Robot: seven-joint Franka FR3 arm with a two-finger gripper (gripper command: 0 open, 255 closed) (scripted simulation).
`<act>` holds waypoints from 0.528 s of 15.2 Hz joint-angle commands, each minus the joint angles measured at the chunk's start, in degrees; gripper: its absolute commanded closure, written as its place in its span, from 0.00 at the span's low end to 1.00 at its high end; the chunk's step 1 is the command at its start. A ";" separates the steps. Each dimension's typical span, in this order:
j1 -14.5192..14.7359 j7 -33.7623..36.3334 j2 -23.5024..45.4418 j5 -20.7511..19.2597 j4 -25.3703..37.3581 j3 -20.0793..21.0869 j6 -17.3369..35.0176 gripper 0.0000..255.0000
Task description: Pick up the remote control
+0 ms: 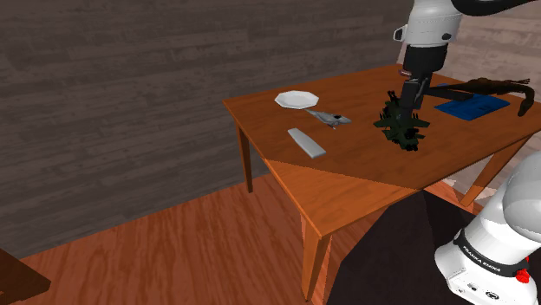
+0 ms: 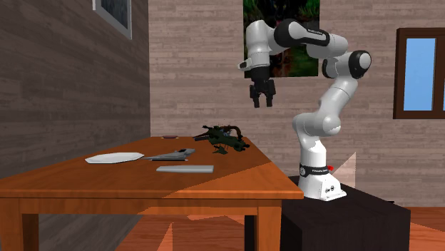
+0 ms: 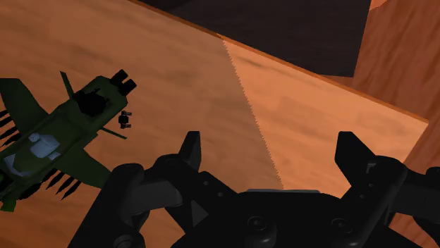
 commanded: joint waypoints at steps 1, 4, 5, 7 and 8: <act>0.00 0.00 0.00 0.00 0.00 0.00 0.00 0.00; -0.65 2.57 4.89 0.72 -0.26 1.27 5.84 0.00; -0.88 3.42 6.64 0.90 -0.18 1.68 7.74 0.00; -1.33 5.13 10.29 1.14 0.23 2.44 11.43 0.00; -1.56 5.98 12.18 1.21 0.55 2.81 13.22 0.00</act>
